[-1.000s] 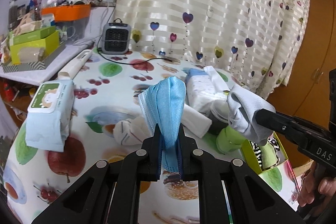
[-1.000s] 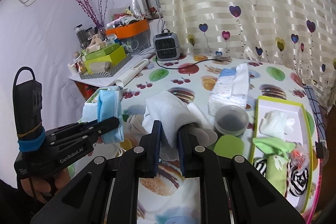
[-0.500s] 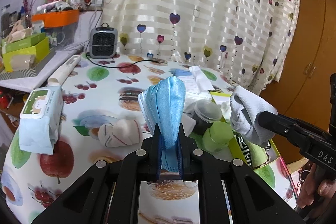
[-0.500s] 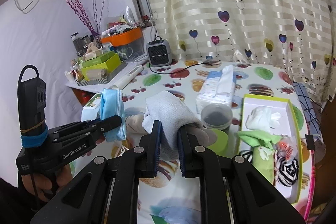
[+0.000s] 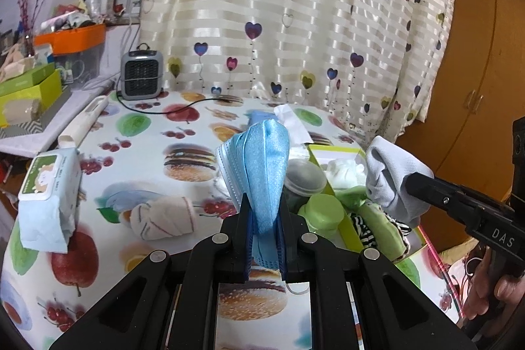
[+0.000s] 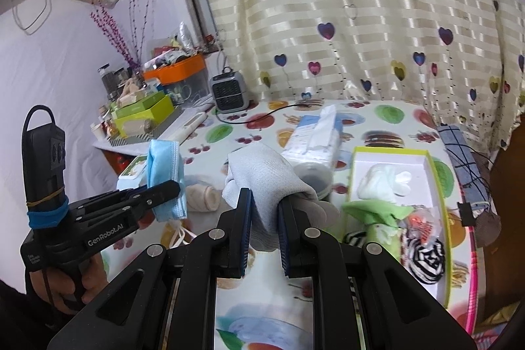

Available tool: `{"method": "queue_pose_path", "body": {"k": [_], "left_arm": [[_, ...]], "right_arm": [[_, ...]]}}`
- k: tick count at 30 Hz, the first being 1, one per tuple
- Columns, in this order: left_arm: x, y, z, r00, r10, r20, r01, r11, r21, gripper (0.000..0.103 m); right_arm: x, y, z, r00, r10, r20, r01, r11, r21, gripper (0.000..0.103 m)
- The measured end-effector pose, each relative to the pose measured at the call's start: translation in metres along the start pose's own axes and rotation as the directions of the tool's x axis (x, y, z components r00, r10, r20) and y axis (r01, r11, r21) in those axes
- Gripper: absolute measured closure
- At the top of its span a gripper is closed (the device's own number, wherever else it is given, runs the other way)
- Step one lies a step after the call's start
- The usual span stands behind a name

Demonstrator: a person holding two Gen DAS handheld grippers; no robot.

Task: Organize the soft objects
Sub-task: 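Carry the blue face mask and white sock over the white tray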

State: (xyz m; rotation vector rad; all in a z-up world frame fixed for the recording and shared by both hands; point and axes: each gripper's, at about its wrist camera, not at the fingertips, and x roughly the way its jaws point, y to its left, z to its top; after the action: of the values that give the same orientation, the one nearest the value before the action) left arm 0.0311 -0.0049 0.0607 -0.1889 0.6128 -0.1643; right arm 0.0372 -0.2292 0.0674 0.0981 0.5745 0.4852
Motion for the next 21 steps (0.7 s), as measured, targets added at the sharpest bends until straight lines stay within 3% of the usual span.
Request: {"method": "queue_pose_path", "body": {"k": [21], "left_arm": [[0.027, -0.054, 0.011, 0.995, -0.094, -0.026, 0.095, 0.992, 0.079, 0.092]], "right_arm": [[-0.033, -0.083, -0.004, 0.990, -0.129, 0.049, 0.120, 0.979, 0.166, 0.087]]}}
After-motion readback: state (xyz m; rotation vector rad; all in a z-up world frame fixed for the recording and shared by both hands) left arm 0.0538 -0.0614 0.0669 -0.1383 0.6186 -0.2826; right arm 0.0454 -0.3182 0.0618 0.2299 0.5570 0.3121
